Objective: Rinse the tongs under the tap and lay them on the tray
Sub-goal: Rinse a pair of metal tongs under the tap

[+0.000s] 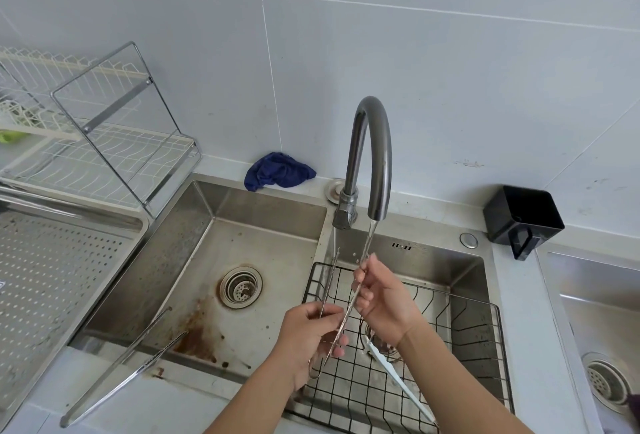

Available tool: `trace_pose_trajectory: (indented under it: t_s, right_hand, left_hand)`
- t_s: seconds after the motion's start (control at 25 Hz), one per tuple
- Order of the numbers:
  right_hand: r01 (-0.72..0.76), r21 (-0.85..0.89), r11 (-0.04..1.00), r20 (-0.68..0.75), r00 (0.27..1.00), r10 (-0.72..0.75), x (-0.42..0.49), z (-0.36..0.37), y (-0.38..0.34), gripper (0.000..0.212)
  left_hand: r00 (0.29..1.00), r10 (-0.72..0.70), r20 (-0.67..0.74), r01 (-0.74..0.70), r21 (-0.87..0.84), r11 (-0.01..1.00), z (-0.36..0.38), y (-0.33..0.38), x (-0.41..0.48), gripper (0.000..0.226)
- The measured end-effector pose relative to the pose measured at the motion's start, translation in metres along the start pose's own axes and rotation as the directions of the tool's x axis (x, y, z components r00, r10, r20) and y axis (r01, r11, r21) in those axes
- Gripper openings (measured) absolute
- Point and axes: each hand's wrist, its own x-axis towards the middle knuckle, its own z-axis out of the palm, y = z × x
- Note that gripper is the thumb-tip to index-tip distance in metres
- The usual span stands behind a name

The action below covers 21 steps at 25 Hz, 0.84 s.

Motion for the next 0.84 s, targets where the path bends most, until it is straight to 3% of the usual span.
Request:
trace_pose_trajectory:
  t_s: [0.08, 0.2, 0.36, 0.48, 0.56, 0.68, 0.72, 0.84]
  right_hand:
    - [-0.002, 0.042, 0.999, -0.038, 0.999, 0.003, 0.001, 0.000, 0.000, 0.037]
    - [0.039, 0.085, 0.996, 0.026, 0.999, -0.041, 0.000, -0.001, 0.001, 0.015]
    - [0.081, -0.126, 0.989, -0.047, 0.995, -0.087, 0.002, 0.002, 0.003, 0.018]
    - [0.132, -0.283, 0.950, -0.096, 0.982, -0.165, 0.007, 0.004, 0.003, 0.021]
    - [0.170, -0.410, 0.896, -0.122, 0.964, -0.238, 0.008, 0.003, 0.003, 0.020]
    - [0.193, -0.498, 0.845, -0.114, 0.952, -0.284, 0.007, 0.002, 0.007, 0.022]
    - [0.190, -0.506, 0.841, -0.104, 0.955, -0.278, 0.007, 0.001, 0.008, 0.022]
    - [0.168, -0.514, 0.841, -0.096, 0.963, -0.251, 0.003, 0.000, 0.012, 0.023]
  left_hand:
    - [0.998, 0.049, -0.050, -0.046, 0.057, 0.997, 0.005, -0.002, 0.000, 0.009]
    - [0.999, 0.009, -0.041, -0.009, -0.006, 1.000, 0.005, 0.001, 0.001, 0.007]
    - [0.999, -0.036, 0.005, 0.036, -0.062, 0.997, 0.002, 0.003, 0.003, 0.004]
    - [0.981, 0.137, -0.134, -0.118, 0.140, 0.983, 0.004, -0.001, 0.006, 0.014]
    - [0.927, 0.328, -0.182, -0.239, 0.388, 0.890, 0.003, -0.002, 0.006, 0.021]
    - [0.800, 0.591, -0.103, -0.342, 0.731, 0.591, -0.003, -0.001, -0.001, 0.019]
    - [0.769, 0.634, -0.081, -0.351, 0.775, 0.525, -0.004, -0.001, -0.004, 0.018]
    - [0.744, 0.665, -0.064, -0.337, 0.824, 0.456, -0.008, -0.004, -0.008, 0.011]
